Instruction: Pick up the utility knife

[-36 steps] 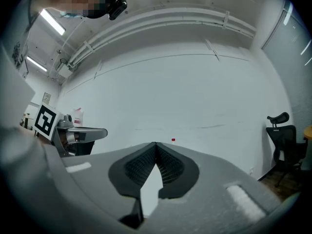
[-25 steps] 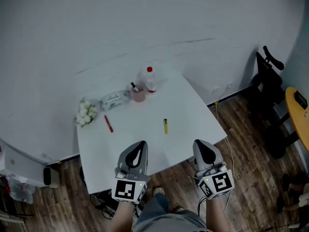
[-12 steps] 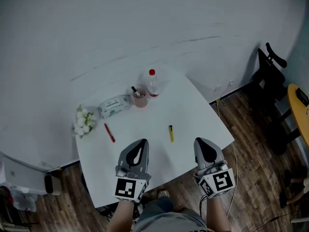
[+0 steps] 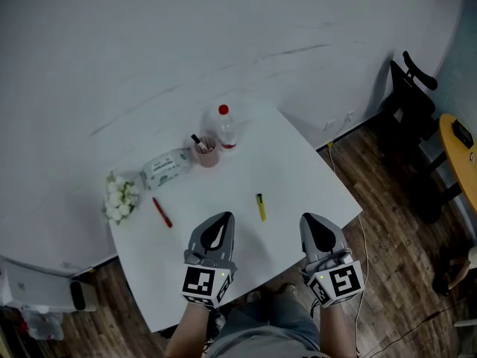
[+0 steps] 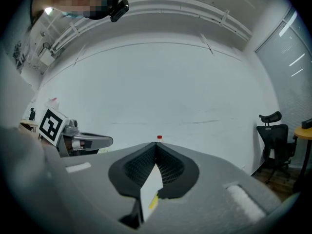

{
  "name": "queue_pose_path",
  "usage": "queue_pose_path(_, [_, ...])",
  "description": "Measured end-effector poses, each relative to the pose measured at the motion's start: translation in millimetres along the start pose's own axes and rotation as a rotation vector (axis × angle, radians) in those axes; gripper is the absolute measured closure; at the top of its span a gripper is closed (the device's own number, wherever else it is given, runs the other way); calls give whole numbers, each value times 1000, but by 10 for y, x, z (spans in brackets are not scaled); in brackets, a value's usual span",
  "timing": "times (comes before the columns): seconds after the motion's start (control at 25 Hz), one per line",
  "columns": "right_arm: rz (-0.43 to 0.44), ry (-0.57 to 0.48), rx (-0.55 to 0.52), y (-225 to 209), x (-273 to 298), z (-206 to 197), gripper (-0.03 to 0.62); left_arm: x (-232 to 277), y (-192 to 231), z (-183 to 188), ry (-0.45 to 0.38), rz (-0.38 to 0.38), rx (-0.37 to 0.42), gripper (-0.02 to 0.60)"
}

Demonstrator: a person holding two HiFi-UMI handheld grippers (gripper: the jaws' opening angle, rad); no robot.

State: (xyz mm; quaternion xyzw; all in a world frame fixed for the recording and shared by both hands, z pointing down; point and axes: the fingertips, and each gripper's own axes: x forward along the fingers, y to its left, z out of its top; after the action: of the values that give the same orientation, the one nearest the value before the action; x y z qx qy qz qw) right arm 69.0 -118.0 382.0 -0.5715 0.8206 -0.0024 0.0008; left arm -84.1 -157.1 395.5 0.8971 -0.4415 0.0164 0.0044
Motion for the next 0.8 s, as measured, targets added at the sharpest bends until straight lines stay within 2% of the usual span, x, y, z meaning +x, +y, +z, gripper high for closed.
queue_pose_path(0.28, [-10,35,11,-119,79,-80,592,315,-61,-327,96,-31,-27,557])
queue_pose_path(0.44, [1,42,7,-195,188,-57,592,504,-69,-569,176,-36,-55,557])
queue_pose_path(0.8, [34,94,5,-369,418,-166,592,872,-79,-1155,354,-30,-112,514])
